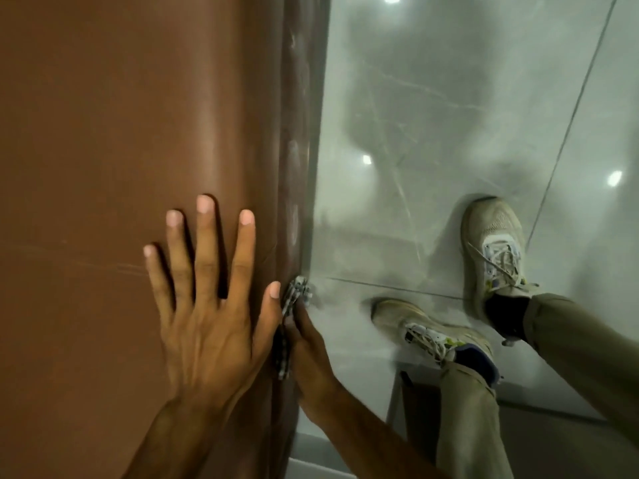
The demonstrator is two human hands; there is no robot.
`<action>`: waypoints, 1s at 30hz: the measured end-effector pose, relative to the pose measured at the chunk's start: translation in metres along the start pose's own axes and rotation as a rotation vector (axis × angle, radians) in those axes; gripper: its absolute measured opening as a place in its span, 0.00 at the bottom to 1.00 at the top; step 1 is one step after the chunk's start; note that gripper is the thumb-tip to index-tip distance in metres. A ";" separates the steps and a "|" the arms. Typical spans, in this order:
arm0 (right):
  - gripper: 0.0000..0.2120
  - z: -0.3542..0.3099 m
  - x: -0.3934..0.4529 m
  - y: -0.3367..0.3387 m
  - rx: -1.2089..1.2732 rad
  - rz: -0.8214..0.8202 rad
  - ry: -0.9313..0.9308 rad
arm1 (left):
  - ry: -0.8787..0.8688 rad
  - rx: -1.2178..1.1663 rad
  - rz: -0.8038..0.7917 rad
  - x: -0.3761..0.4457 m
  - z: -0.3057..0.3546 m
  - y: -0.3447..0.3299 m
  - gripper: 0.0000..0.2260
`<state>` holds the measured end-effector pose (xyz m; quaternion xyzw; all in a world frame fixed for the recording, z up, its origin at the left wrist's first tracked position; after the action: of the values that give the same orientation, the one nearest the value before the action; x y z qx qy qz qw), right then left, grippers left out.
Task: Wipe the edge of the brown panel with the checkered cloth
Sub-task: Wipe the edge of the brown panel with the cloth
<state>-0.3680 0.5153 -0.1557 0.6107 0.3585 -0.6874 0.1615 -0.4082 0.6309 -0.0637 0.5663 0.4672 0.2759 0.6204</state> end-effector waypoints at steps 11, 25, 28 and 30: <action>0.22 -0.076 0.034 -0.007 -0.095 0.086 0.167 | -0.051 0.005 0.067 0.104 0.005 0.030 0.32; 0.25 -0.141 0.012 -0.047 -0.133 0.034 0.079 | -0.082 0.043 0.053 0.194 0.008 0.069 0.32; 0.26 -0.160 0.014 -0.053 -0.160 0.029 0.248 | -0.086 0.025 0.072 0.205 0.014 0.066 0.32; 0.27 -0.193 0.036 -0.063 -0.187 0.008 0.403 | -0.089 0.042 0.112 0.211 0.014 0.061 0.33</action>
<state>-0.2770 0.6995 -0.1714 0.7194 0.4432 -0.5147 0.1453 -0.2976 0.8208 -0.0624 0.6162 0.4125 0.2747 0.6121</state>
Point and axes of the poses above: each hand's wrist, its own x-axis towards the middle knuckle, its own y-axis out of the back of the hand, z = x × y, the point moved 2 cm from there along x, towards the middle knuckle
